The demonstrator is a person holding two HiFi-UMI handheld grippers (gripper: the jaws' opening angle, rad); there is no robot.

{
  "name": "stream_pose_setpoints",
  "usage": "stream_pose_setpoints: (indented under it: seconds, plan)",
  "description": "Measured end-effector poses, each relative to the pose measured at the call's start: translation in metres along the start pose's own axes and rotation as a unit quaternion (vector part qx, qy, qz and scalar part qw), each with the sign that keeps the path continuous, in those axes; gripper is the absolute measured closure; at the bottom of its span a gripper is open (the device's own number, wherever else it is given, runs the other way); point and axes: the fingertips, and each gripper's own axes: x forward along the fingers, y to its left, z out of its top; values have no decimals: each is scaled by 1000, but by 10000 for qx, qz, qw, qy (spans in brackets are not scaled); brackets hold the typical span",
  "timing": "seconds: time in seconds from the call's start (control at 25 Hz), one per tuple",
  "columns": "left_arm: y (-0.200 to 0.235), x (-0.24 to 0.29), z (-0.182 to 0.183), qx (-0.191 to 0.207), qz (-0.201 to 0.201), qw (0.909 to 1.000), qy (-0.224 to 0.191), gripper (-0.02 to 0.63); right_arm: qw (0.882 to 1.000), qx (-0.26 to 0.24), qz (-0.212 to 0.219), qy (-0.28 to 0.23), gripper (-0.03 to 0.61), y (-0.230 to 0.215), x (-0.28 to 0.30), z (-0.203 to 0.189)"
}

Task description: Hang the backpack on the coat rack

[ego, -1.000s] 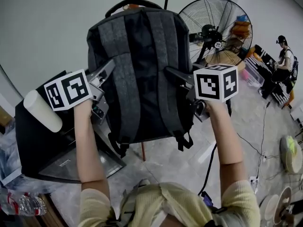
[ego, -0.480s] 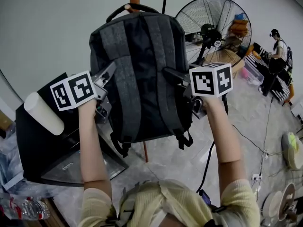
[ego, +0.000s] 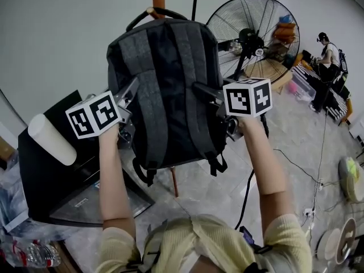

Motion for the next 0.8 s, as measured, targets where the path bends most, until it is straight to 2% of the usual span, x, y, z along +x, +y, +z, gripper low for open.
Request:
stream_pose_setpoints:
  seconds: [0.16, 0.48, 0.8]
  plan:
    - [11, 12, 0, 129, 13, 9998, -127, 405, 9999, -72, -32, -65, 399, -15, 14, 1]
    - [10, 1, -2, 444, 150, 9985, -299, 360, 9994, -229, 83, -262, 369, -11, 9, -5]
    - [19, -6, 2, 1021, 731, 9909, -486, 289, 9983, -437, 60, -375, 329, -17, 10, -7]
